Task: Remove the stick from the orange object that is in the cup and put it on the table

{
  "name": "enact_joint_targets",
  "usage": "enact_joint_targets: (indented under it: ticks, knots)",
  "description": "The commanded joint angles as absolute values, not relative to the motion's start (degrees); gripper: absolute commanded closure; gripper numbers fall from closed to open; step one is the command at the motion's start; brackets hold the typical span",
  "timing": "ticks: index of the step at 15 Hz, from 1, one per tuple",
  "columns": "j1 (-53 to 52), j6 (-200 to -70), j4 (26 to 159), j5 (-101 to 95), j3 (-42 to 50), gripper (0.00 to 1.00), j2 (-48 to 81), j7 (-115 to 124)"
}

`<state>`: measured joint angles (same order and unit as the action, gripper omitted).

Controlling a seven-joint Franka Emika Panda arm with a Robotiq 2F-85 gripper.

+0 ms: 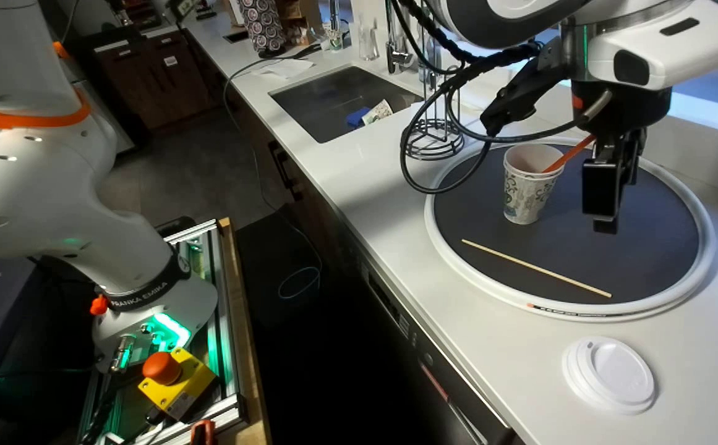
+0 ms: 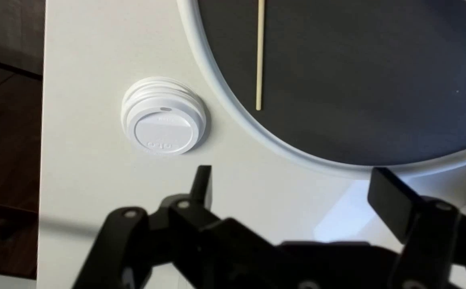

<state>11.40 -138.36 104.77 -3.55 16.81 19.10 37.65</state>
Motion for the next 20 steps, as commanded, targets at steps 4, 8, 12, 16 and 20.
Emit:
enact_joint_targets:
  ticks: [4,8,12,16,20]
  knots:
    - [10.53,-137.21,106.43,-5.21,18.05,0.00,13.25,38.00]
    - [10.69,-135.27,107.29,-6.89,17.57,0.00,9.22,36.11]
    - [10.95,-132.39,108.43,-8.29,16.84,0.00,5.59,33.15]
    - [11.18,-131.51,110.34,-9.80,15.98,0.00,2.51,30.20]
    - [11.26,-131.05,112.37,-11.83,15.10,0.00,-0.04,29.44]
